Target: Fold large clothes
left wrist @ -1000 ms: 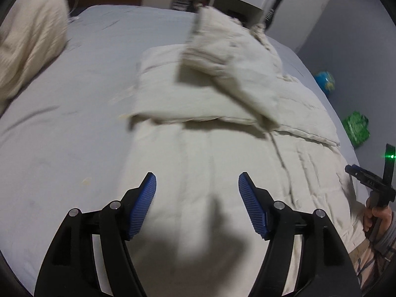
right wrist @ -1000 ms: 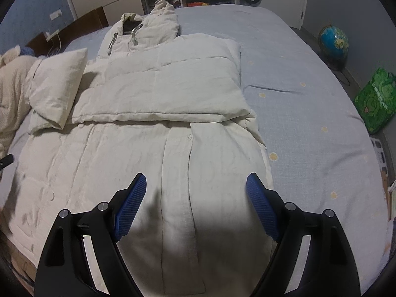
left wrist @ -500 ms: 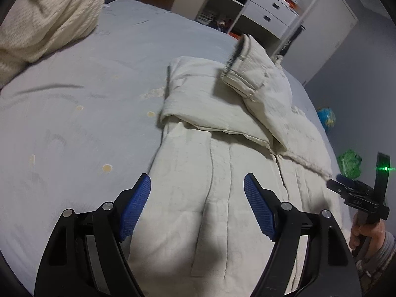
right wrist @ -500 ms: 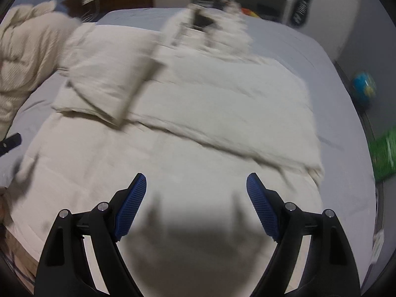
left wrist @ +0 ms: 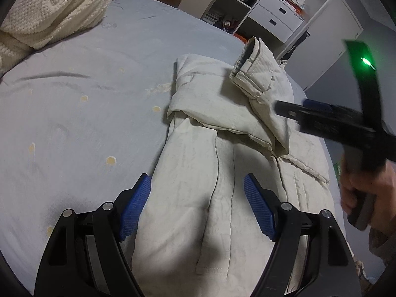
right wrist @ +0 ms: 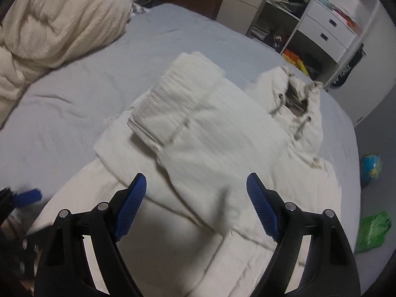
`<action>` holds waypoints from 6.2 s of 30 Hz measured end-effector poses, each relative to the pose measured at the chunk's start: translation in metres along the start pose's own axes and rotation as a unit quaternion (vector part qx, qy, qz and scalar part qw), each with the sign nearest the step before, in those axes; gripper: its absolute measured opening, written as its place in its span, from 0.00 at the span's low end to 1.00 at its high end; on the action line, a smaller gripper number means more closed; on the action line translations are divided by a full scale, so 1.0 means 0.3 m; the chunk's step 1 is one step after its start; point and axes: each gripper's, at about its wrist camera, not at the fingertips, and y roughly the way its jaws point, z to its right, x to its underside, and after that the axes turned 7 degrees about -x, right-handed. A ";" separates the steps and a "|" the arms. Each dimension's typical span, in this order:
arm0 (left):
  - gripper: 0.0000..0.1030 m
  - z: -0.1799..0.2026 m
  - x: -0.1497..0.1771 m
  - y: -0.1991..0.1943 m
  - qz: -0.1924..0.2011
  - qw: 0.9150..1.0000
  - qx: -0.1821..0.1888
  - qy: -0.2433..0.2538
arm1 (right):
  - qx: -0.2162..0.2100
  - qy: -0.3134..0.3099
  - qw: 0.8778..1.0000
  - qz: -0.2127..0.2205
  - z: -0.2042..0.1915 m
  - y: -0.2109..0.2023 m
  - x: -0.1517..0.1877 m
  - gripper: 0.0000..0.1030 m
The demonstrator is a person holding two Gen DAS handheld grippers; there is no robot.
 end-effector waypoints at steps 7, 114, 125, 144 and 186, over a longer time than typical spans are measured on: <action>0.72 -0.034 -0.006 0.005 -0.004 1.000 0.009 -0.026 | 0.058 -0.028 0.997 -0.052 -0.068 0.148 -0.061 0.77; 0.95 -0.007 0.032 0.268 -0.008 0.991 -0.127 0.032 | -0.333 0.429 0.835 0.085 1.645 0.875 -0.200 0.20; 0.95 0.003 0.031 0.274 -0.008 0.991 -0.130 0.033 | -0.331 0.349 0.863 0.156 1.499 0.487 -0.241 0.15; 0.93 -0.018 -0.015 0.185 0.000 0.995 -0.102 -0.006 | -0.260 0.190 0.939 0.122 0.926 -0.105 0.212 0.16; 0.20 0.770 -0.489 0.219 -0.080 0.992 0.098 0.021 | -0.130 0.128 0.975 0.128 0.635 -0.127 0.717 0.16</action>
